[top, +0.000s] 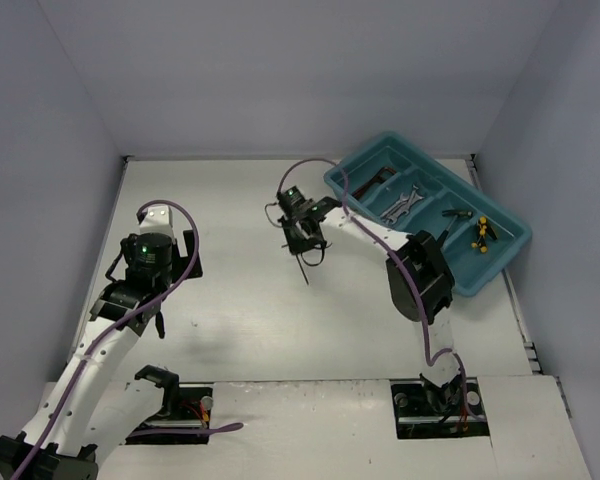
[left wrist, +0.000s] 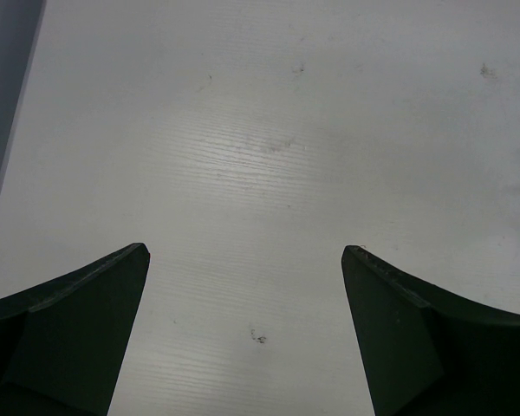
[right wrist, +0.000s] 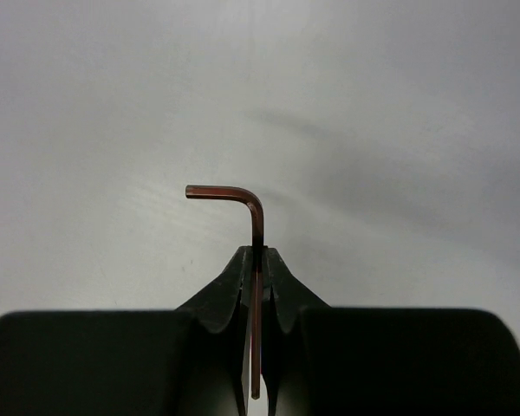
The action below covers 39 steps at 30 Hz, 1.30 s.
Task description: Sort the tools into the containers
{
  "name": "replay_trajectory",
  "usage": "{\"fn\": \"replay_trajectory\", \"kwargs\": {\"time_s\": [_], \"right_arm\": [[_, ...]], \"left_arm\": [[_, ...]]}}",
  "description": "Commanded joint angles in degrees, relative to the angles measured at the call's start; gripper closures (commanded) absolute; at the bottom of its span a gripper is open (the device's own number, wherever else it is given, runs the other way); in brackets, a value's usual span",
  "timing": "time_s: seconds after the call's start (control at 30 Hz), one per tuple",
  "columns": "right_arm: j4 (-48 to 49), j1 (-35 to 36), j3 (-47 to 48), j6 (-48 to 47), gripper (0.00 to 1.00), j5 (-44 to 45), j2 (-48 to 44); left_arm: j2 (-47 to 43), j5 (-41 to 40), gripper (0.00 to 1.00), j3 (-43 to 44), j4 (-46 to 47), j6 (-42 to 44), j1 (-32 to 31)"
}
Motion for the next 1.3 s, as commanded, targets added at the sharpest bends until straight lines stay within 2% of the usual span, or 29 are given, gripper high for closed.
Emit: {"fn": "replay_trajectory", "kwargs": {"time_s": [0.0, 0.1, 0.3, 0.53, 0.6, 0.73, 0.87, 1.0, 1.27], "right_arm": [[0.54, -9.64, 10.73, 3.57, 1.00, 3.15, -7.41], [0.73, -16.83, 15.75, 6.49, 1.00, 5.16, -5.55], [1.74, -25.97, 26.24, 12.21, 1.00, 6.48, 4.26], [3.18, -29.40, 35.44, 17.59, 0.97, 6.88, 15.22], [3.66, -29.49, 37.11, 18.63, 0.90, 6.80, 17.99], [4.47, -29.62, 37.17, 19.67, 0.68, 8.07, 18.68], [5.29, -29.49, 36.49, 16.49, 0.52, 9.03, 15.09], [6.50, -29.40, 31.08, 9.30, 0.46, 8.94, 5.99], [9.23, -29.49, 4.20, -4.73, 0.34, 10.77, -24.17]], "left_arm": [[-0.01, -1.19, 0.10, 0.45, 2.70, -0.07, -0.34], [-0.41, -1.22, 0.09, 0.28, 2.80, -0.09, -0.34], [-0.75, -1.55, 0.10, 0.10, 2.88, -0.02, -0.34], [-0.86, -1.73, 0.10, 0.09, 2.95, 0.11, -0.25], [-0.86, -1.81, 0.10, 0.01, 3.04, 0.11, -0.33], [-1.17, -2.11, 0.10, -0.08, 3.04, 0.20, -0.34], [-1.58, -2.19, 0.09, -0.16, 3.06, 0.20, -0.32], [-2.12, -1.77, 0.10, 0.00, 3.11, 0.18, -0.32], [-3.33, -3.30, 0.10, 0.55, 2.06, -0.25, -0.43]]}}
